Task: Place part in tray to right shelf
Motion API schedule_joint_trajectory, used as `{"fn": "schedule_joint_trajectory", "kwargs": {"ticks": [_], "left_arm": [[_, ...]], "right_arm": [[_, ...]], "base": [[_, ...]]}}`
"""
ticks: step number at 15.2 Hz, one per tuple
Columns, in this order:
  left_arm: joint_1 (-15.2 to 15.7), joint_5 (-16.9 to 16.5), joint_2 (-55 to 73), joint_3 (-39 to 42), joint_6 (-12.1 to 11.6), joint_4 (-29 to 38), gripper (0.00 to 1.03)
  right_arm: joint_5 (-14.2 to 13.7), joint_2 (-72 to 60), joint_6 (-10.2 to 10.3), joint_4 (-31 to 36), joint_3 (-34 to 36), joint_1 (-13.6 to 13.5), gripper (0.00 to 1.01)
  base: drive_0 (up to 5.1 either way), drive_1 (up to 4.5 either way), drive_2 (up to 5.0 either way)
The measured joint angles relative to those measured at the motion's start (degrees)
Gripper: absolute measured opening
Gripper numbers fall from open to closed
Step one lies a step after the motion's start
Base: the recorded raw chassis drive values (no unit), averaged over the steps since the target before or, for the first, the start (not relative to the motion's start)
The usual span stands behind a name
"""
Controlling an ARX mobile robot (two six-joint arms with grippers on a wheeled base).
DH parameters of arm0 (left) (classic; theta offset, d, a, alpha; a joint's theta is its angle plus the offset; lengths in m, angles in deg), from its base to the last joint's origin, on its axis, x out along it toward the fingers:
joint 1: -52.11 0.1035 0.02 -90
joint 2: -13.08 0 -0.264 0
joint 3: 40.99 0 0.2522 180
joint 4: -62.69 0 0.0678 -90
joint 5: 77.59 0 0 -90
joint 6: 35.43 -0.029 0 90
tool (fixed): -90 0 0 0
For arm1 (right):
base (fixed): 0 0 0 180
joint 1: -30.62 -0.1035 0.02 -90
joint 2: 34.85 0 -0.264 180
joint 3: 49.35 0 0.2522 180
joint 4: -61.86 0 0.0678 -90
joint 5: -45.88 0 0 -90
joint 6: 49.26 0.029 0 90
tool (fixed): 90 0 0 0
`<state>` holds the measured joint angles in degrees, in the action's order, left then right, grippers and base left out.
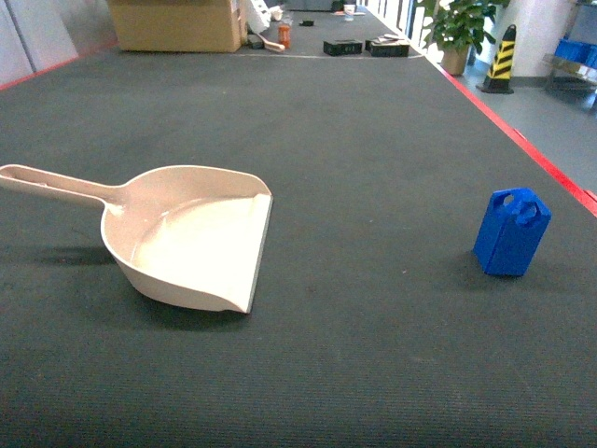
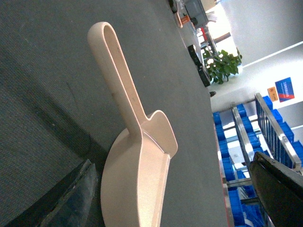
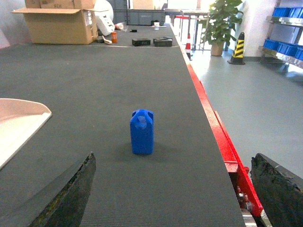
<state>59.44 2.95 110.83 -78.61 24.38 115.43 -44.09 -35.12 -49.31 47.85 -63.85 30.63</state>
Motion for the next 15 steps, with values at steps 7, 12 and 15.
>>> {"fn": "schedule_joint_trajectory", "kwargs": {"ticks": [7, 12, 15], "left_arm": [[-3.7, -1.1, 15.3, -15.3, 2.6, -0.3, 0.98], [-2.9, 0.0, 15.9, -14.1, -0.3, -0.6, 0.98], [-2.9, 0.0, 15.9, -14.1, -0.3, -0.8, 0.98]], "right_arm": [[0.0, 0.0, 0.0, 0.0, 0.0, 0.0, 0.98], [0.0, 0.0, 0.0, 0.0, 0.0, 0.0, 0.98], [0.0, 0.0, 0.0, 0.0, 0.0, 0.0, 0.98]], "base": [[0.0, 0.0, 0.0], [0.0, 0.0, 0.0], [0.0, 0.0, 0.0]]}}
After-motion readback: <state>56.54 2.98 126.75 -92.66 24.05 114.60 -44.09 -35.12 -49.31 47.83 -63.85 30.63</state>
